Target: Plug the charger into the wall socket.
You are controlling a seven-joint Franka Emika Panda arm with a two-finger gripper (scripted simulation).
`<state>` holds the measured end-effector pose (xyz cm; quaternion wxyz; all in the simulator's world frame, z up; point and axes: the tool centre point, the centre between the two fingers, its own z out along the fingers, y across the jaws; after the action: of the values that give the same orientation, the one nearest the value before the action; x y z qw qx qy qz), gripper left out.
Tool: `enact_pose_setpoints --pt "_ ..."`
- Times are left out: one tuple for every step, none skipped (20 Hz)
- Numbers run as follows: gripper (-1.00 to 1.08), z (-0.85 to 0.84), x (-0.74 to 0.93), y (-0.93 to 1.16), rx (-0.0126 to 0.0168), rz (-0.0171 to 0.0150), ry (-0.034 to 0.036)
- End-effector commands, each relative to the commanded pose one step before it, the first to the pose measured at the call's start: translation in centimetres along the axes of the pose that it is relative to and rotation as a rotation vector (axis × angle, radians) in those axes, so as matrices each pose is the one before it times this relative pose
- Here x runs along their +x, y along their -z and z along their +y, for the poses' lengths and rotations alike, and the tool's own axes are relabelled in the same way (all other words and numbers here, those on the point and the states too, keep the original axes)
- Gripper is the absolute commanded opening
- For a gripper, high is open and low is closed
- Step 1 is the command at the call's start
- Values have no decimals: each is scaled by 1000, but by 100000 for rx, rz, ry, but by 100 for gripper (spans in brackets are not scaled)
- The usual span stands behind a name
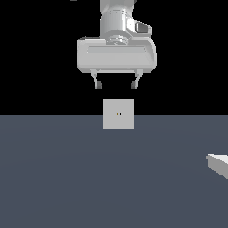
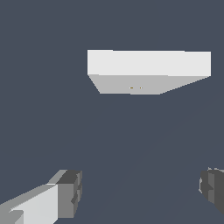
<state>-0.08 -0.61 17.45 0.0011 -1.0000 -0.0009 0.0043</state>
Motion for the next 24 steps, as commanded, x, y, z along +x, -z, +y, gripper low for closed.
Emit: enact_pose_setpoints --pt "100 1 0 0 0 0 0" --pt "100 16 -11 -19 0 0 0" --pt "100 48 -32 -58 0 0 0" --pt "100 129 -73 -30 -11 110 -83" --pt "100 148 -89 -90 -6 77 -60" --pt "100 196 -117 -111 -9 108 -85" --pt "100 241 -144 -137 -12 133 -104" --pt "100 290 -172 -162 -15 163 -127" --pt "100 338 -200 -190 -17 188 -147" --pt "100 384 -228 -221 -20 210 -164" --pt "100 436 -258 -245 -23 242 -190" --pt "100 486 -287 -273 -26 271 -212" --pt "100 533 -315 -306 -29 292 -228" --pt "100 588 -345 -330 -33 328 -256" --pt "100 637 -374 -362 -37 351 -275" --pt "100 691 -404 -390 -41 383 -300" --pt "100 742 -432 -425 -45 405 -317" --pt "100 798 -462 -452 -50 440 -344" --pt "100 848 -488 -482 -54 466 -364" --pt "100 880 -504 -502 -57 481 -377" --pt "100 869 -494 -496 -57 473 -371" --pt "100 853 -482 -486 -56 466 -364" --pt "100 834 -467 -478 -53 453 -354" --pt "100 815 -451 -467 -48 442 -345"
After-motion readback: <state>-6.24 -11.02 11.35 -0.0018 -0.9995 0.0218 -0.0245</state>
